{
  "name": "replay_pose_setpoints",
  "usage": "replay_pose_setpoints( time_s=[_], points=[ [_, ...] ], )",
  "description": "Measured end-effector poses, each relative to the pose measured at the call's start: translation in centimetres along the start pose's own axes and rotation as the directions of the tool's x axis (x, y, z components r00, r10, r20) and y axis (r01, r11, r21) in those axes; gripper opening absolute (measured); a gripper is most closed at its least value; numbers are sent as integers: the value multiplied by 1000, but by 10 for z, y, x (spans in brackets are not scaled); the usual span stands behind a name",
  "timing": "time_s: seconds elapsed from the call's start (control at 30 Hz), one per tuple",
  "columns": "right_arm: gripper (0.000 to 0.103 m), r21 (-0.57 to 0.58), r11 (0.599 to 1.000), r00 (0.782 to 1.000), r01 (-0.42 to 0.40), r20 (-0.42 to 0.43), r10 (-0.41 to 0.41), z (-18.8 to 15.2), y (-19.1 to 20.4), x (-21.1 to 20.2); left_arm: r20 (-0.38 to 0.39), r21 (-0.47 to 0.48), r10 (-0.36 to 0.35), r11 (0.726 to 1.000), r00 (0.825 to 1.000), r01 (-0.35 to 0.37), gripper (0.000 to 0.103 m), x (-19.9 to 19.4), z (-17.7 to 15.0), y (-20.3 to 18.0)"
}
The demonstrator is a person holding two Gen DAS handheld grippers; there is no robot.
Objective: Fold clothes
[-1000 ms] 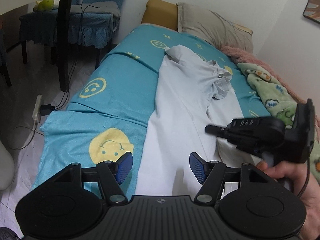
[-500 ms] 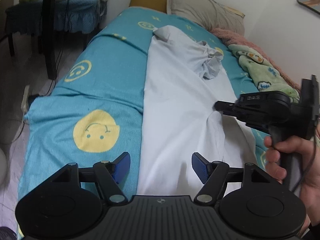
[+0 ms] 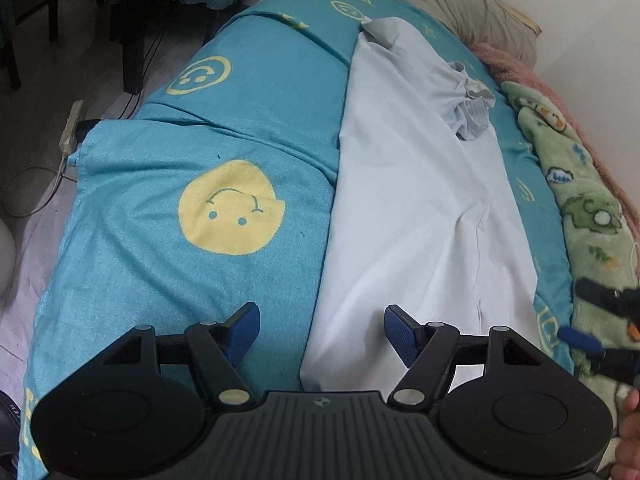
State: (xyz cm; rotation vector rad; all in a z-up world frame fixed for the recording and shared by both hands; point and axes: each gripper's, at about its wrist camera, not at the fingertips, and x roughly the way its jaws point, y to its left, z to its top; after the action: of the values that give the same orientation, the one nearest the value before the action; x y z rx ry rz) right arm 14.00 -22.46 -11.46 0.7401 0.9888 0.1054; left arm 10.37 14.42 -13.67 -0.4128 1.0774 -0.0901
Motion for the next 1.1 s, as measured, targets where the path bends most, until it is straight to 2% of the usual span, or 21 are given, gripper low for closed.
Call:
replay_pose_setpoints(
  time_s=[0.13,0.2,0.23,0.3,0.43,0.5,0.6,0.67,0.73,0.8,0.93,0.97,1.03,1.07,1.1],
  points=[
    [81,135,989,998,55,-26,-52,-20,-33,-9,-28,5,-21,1000,999,21,71,0,-3,-4],
    [80,128,988,996,89,-31,-86,-25,-34,-8,-51,-8,-42,999,998,42,71,0,-5,-3],
    [72,124,987,994,106,-38,-102,-27,-34,-6,-63,-18,-50,999,997,49,71,0,-6,-2],
    [70,127,983,990,134,-51,-128,-31,-35,-1,-86,-46,-67,997,994,63,71,1,-7,1],
    [66,99,985,988,143,-69,-136,-38,-37,-1,-134,-132,-126,985,983,108,70,0,-11,8],
    [64,90,987,988,132,-92,-123,-42,-36,-2,-155,-180,-161,975,975,133,66,0,-15,12],
    [51,89,990,986,112,-132,-100,-48,-34,-1,-184,-220,-175,966,967,133,48,-1,-25,14],
    [36,102,989,984,106,-155,-90,-51,-34,-2,-202,-214,-161,970,966,117,30,-3,-32,11],
    [34,118,989,983,90,-171,-70,-54,-34,-4,-215,-194,-135,977,967,93,18,-7,-39,7],
    [34,115,990,984,81,-169,-61,-58,-32,-9,-220,-184,-119,980,968,78,15,-12,-46,4],
    [34,105,991,987,84,-142,-68,-64,-28,-18,-199,-210,-100,976,975,57,17,-21,-52,7],
    [34,93,991,987,100,-132,-87,-65,-27,-20,-194,-210,-84,977,977,42,23,-22,-52,7],
    [36,64,990,986,124,-119,-115,-66,-23,-20,-183,-208,-59,978,981,20,48,-23,-52,6],
    [45,52,990,986,129,-114,-123,-67,-22,-20,-176,-202,-57,979,983,21,59,-23,-53,4],
    [52,48,990,986,130,-111,-124,-67,-21,-20,-169,-196,-53,980,984,19,65,-24,-53,3]
  ],
)
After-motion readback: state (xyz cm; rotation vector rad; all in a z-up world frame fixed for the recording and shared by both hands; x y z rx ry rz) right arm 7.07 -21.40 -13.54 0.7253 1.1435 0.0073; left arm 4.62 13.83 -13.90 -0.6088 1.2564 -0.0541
